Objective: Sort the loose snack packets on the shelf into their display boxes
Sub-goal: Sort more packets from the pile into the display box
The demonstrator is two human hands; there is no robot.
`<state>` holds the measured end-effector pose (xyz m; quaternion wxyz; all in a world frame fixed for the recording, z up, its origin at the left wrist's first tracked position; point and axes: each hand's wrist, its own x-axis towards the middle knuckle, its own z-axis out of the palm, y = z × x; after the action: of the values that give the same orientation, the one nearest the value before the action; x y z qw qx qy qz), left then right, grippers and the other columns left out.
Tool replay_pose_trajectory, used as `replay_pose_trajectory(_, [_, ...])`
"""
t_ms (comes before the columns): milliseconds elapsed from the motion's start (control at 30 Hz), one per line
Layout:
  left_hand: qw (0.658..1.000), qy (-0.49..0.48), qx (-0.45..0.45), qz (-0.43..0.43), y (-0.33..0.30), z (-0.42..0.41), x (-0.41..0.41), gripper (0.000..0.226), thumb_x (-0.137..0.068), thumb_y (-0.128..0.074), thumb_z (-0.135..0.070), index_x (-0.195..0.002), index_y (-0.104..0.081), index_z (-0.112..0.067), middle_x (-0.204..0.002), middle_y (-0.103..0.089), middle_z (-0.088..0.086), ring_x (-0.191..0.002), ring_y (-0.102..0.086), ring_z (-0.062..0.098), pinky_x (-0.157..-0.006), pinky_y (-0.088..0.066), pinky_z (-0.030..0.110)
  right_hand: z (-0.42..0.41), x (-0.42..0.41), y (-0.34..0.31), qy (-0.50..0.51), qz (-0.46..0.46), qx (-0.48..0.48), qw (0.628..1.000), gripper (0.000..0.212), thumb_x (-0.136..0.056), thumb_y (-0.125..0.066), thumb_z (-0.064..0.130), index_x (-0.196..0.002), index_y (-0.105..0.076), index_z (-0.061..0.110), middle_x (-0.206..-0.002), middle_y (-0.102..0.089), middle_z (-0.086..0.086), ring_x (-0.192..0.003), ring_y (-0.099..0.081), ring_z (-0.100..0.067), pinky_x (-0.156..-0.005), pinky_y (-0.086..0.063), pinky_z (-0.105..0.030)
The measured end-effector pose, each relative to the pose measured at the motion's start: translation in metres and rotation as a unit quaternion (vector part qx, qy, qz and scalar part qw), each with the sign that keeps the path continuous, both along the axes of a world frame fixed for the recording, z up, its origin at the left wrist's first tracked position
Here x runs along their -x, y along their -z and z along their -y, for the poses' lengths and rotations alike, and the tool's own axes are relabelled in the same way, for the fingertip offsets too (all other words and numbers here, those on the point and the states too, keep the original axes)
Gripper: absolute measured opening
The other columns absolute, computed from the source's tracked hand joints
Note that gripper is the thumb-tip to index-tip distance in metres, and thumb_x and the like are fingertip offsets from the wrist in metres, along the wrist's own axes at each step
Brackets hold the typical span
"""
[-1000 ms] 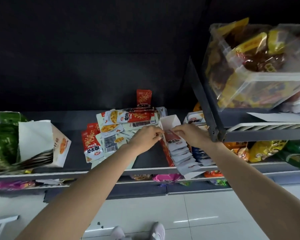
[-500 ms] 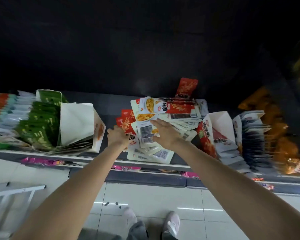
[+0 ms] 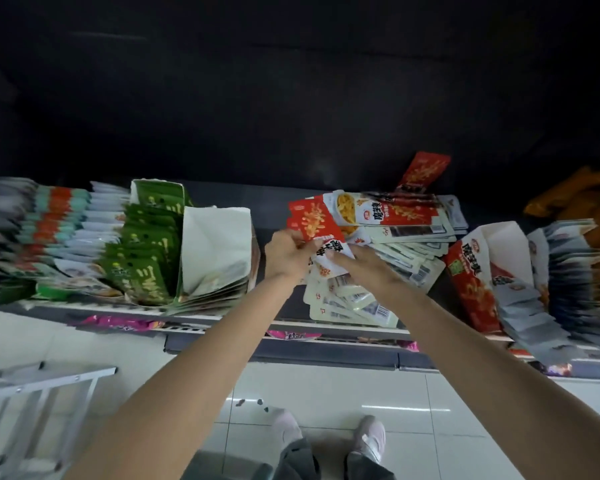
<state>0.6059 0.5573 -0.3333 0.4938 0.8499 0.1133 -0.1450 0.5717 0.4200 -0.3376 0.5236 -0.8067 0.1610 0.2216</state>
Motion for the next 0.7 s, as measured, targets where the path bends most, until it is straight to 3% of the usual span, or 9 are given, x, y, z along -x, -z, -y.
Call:
replay_pose_trajectory(67, [0.999, 0.008, 0.05, 0.019, -0.015, -0.008, 0.003, 0.01, -0.084, -0.068, -0.022, -0.084, -0.063, -0.014, -0.095, -0.071, 0.011, -0.089, -0.068, 0.026, -0.085, -0.054, 0.04, -0.012, 0.0, -0.019, 0.073, 0.014, -0.114, 0.991, 0.015, -0.088, -0.063, 0.028, -0.101, -0.065, 0.022, -0.107, -0.069, -0.007, -0.101, -0.066, -0.027, -0.086, -0.055, -0.041])
replay_pose_trajectory(100, [0.998, 0.019, 0.052, 0.036, -0.022, -0.014, 0.004, 0.009, -0.085, -0.066, -0.021, -0.084, -0.062, -0.012, -0.093, -0.071, 0.011, -0.086, -0.068, 0.026, -0.083, -0.055, 0.041, -0.017, -0.002, -0.029, 0.085, 0.047, -0.109, 0.989, 0.015, -0.088, -0.064, 0.021, -0.102, -0.064, 0.018, -0.104, -0.07, -0.009, -0.099, -0.067, -0.029, -0.085, -0.055, -0.043])
replay_pose_trajectory(233, [0.983, 0.042, -0.083, 0.16, -0.043, -0.054, 0.006, 0.024, -0.089, -0.061, -0.021, -0.107, -0.056, -0.006, -0.097, -0.065, 0.004, -0.086, -0.063, 0.018, -0.075, -0.047, 0.024, -0.041, -0.015, -0.072, 0.041, 0.188, 0.037, 0.981, 0.024, -0.086, -0.064, 0.017, -0.109, -0.061, 0.01, -0.098, -0.069, -0.001, -0.086, -0.066, -0.015, -0.078, -0.053, -0.025])
replay_pose_trajectory(333, [0.967, -0.01, -0.088, 0.238, -0.053, -0.088, 0.005, 0.064, -0.082, -0.07, -0.019, -0.134, -0.035, -0.006, -0.126, -0.045, 0.011, -0.107, -0.055, 0.022, -0.09, -0.044, 0.025, -0.06, -0.019, -0.095, -0.004, 0.234, 0.083, 0.969, 0.013, -0.086, -0.064, 0.011, -0.096, -0.062, 0.018, -0.078, -0.062, 0.011, -0.065, -0.057, 0.0, -0.055, -0.043, -0.006])
replay_pose_trajectory(433, [0.966, 0.003, -0.054, 0.255, -0.062, -0.109, 0.002, 0.095, -0.074, -0.077, -0.019, -0.146, -0.015, -0.016, -0.143, -0.025, 0.009, -0.129, -0.04, 0.02, -0.108, -0.037, 0.034, -0.074, -0.018, -0.101, -0.029, 0.249, 0.131, 0.959, 0.022, -0.082, -0.063, 0.009, -0.102, -0.068, 0.017, -0.079, -0.062, 0.008, -0.062, -0.054, -0.004, -0.055, -0.042, -0.016])
replay_pose_trajectory(500, [0.966, 0.045, -0.038, 0.251, -0.07, -0.112, 0.001, 0.082, -0.076, -0.075, -0.019, -0.142, -0.027, -0.024, -0.139, -0.036, 0.004, -0.125, -0.042, 0.012, -0.107, -0.035, 0.028, -0.077, -0.015, -0.103, -0.028, 0.249, 0.128, 0.96, 0.026, -0.08, -0.061, 0.004, -0.1, -0.071, 0.016, -0.064, -0.059, 0.014, -0.047, -0.048, -0.001, -0.045, -0.035, -0.008])
replay_pose_trajectory(567, [0.964, 0.088, -0.051, 0.246, -0.075, -0.111, -0.001, 0.044, -0.081, -0.07, -0.02, -0.122, -0.052, -0.018, -0.116, -0.06, 0.003, -0.104, -0.058, 0.013, -0.093, -0.044, 0.023, -0.073, -0.012, -0.108, -0.009, 0.252, 0.114, 0.961, 0.025, -0.079, -0.063, 0.003, -0.094, -0.073, 0.019, -0.05, -0.056, 0.022, -0.042, -0.049, 0.003, -0.042, -0.035, -0.008])
replay_pose_trajectory(633, [0.958, 0.111, -0.093, 0.246, -0.077, -0.104, -0.004, 0.022, -0.086, -0.064, -0.023, -0.102, -0.062, -0.007, -0.098, -0.068, 0.008, -0.092, -0.063, 0.023, -0.08, -0.046, 0.028, -0.061, -0.009, -0.115, 0.047, 0.265, 0.085, 0.959, 0.02, -0.076, -0.071, 0.01, -0.088, -0.072, 0.025, -0.066, -0.065, 0.02, -0.061, -0.06, 0.001, -0.056, -0.049, -0.016])
replay_pose_trajectory(700, [0.954, 0.14, -0.132, 0.23, -0.074, -0.09, -0.008, 0.026, -0.089, -0.06, -0.027, -0.101, -0.065, -0.005, -0.1, -0.067, 0.012, -0.094, -0.062, 0.027, -0.081, -0.046, 0.033, -0.043, -0.007, -0.12, 0.094, 0.275, 0.062, 0.955, 0.014, -0.073, -0.076, 0.014, -0.082, -0.07, 0.023, -0.077, -0.07, 0.007, -0.075, -0.066, -0.01, -0.068, -0.055, -0.027])
